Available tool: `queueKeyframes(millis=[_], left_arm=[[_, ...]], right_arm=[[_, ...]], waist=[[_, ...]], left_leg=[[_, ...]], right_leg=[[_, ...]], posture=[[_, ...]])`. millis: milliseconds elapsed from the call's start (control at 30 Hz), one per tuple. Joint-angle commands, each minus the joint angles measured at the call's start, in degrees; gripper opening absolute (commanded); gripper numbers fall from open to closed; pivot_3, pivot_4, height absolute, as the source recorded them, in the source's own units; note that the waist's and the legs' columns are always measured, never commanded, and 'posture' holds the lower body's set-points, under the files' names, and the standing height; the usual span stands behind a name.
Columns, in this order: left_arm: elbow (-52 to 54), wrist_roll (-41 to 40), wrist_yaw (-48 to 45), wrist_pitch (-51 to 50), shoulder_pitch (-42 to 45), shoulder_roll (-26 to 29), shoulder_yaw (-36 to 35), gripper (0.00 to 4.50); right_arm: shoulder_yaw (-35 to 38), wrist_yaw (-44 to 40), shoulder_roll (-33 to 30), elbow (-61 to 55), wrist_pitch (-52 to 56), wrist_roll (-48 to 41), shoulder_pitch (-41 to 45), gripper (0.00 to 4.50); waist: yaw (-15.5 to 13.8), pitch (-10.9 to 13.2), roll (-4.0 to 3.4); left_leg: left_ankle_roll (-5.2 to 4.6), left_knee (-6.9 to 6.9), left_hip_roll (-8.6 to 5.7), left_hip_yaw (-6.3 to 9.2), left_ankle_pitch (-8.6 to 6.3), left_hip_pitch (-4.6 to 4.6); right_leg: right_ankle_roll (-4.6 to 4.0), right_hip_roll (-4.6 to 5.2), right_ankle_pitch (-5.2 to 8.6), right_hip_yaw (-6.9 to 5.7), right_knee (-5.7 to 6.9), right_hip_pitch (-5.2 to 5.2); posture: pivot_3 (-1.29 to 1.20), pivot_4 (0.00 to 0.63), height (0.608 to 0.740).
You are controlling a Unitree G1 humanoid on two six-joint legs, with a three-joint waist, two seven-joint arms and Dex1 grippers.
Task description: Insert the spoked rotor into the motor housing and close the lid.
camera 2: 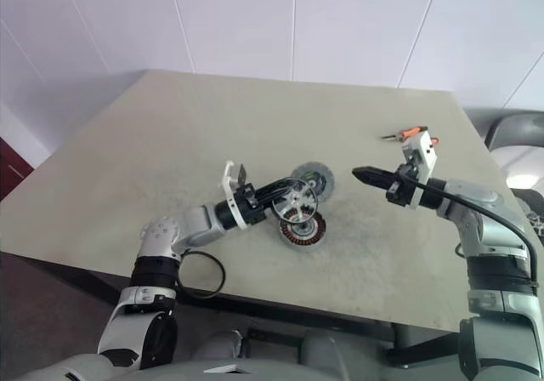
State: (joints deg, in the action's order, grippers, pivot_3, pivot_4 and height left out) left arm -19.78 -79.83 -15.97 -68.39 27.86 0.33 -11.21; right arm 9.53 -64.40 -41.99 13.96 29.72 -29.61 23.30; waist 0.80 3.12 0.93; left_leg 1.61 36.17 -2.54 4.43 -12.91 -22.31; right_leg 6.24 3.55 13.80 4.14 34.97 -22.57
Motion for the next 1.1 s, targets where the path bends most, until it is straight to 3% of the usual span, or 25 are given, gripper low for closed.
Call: queueKeyframes(millis=[33, 700, 833, 1100], left_arm=[[-0.5, 1.6, -2.0, -0.2, 2.0, -0.4, -0.4, 0.34], [-0.3, 9.1, -6.3, -3.6, 0.7, -2.1, -0.5, 0.34], [-21.3, 24.4, -30.0, 11.5, 0.6, 6.8, 4.8, 0.34], [-38.1, 35.0, -45.6, 21.5, 7.4, 6.8, 6.1, 0.34]], right_arm=[[2.1, 0.8, -0.4, -2.8, 0.4, -1.3, 0.5, 0.0], [2.2, 4.2, 0.6, -7.4, 3.1, -2.8, -1.5, 0.0], [2.5, 5.0, 0.7, -8.3, 3.5, -3.4, -2.7, 0.0], [2.9, 5.9, 0.5, -9.5, 4.2, -4.1, -3.3, 0.0]], waist=[[0.0, 0.0, 0.0], [0.0, 0.0, 0.0], [0.5, -0.1, -0.11], [0.8, -0.5, -0.8]], left_leg=[[0.0, 0.0, 0.0, 0.0, 0.0, 0.0], [0.01, -0.02, 0.01, 0.0, 0.0, -0.01], [0.01, -0.03, 0.0, -0.07, -0.01, 0.04], [0.09, -0.01, 0.2, -0.09, -0.17, 0.63]], right_leg=[[0.0, 0.0, 0.0, 0.0, 0.0, -0.01], [0.18, 0.0, 0.11, 0.0, -0.01, -0.03], [0.15, -0.02, 0.11, 0.0, -0.03, -0.04], [0.05, 0.05, 0.05, -0.25, -0.96, 0.71]], posture=[[0.0, 0.0, 0.74], [0.0, 0.0, 0.74], [0.0, 0.0, 0.74], [0.0, 0.0, 0.74]])
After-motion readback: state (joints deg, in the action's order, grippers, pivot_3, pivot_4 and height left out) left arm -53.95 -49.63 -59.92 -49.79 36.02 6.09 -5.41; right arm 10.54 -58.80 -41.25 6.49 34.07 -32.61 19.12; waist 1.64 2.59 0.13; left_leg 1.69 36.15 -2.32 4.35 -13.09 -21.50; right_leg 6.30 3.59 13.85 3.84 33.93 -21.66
